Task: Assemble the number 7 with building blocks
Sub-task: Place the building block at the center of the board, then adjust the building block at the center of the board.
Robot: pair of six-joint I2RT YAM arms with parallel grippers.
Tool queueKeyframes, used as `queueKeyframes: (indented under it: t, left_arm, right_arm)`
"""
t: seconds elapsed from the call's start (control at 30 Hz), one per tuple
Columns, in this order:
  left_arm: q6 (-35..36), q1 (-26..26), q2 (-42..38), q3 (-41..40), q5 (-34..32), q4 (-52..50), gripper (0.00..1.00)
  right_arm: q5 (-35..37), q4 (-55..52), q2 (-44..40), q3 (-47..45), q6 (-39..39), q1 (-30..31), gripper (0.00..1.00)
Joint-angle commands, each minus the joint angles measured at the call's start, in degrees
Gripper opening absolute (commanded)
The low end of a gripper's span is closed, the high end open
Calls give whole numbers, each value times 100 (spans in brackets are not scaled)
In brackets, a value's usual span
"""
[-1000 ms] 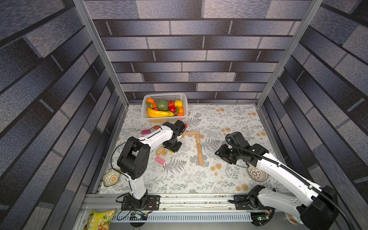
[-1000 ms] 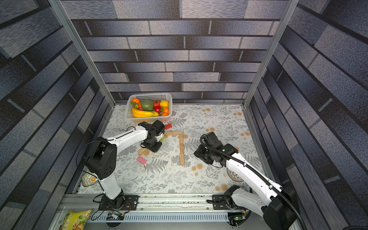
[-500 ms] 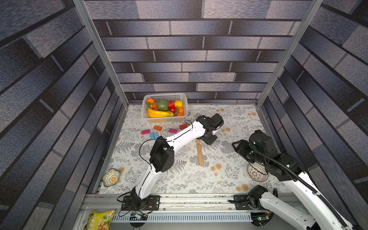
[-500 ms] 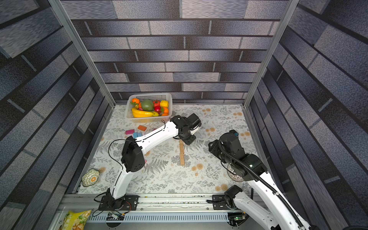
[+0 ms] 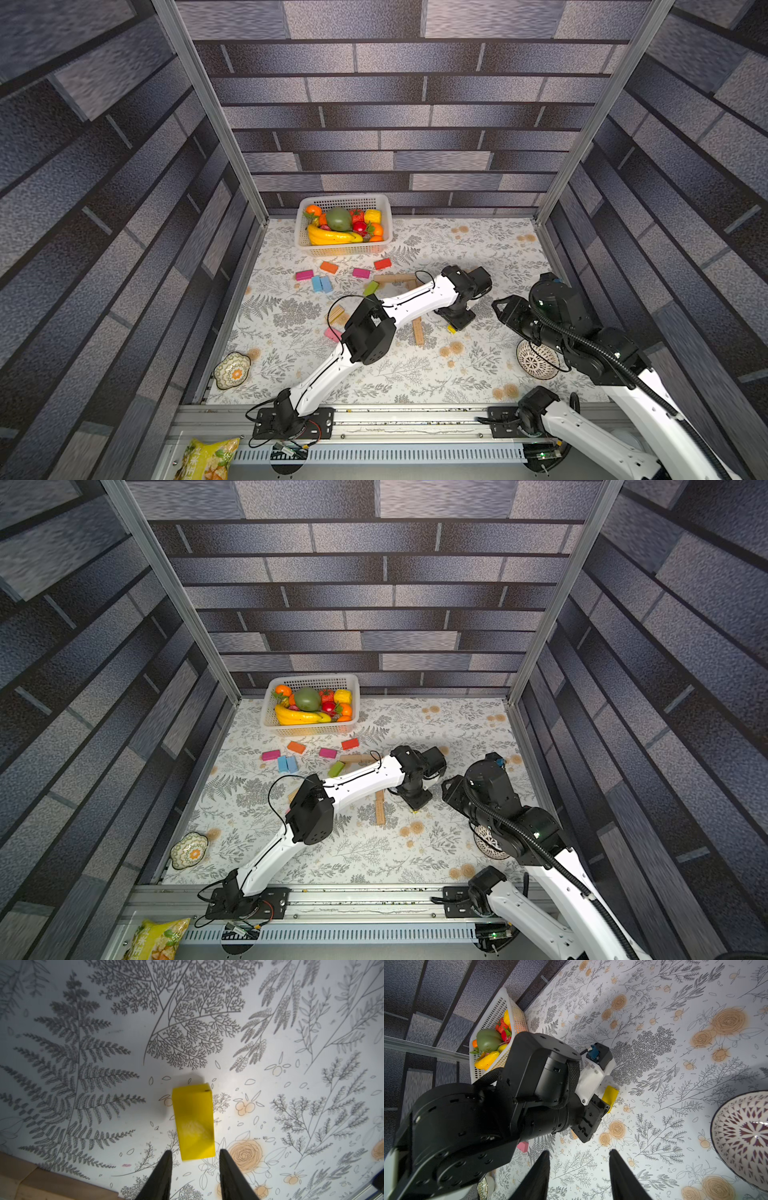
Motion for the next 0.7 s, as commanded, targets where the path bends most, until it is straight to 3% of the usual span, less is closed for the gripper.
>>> queueKeyframes:
  t: [0.0,0.2,0.4,0.53,0.67]
  left_arm:
    - [-96,69,71,62,131,-128,42]
    - [-285,172,-212,86,98,-145,60]
    - [-809,915,-1315,-63,-49,-403,64]
    - [-1078,1585,-2669,-1235,-94,-166,66]
    - [-1408,2396,-4242,-2967,187,211,67]
  right_arm:
    - [132,-257,-102,16,121,-27,48]
    - [129,-287,-103,67,79,-27,48]
    - [106,-801,437,444,86,-27,48]
    - [-652,-738,1379,334,-217,-25,51]
    - [-1531,-56,2391,-225,-390,-27,51]
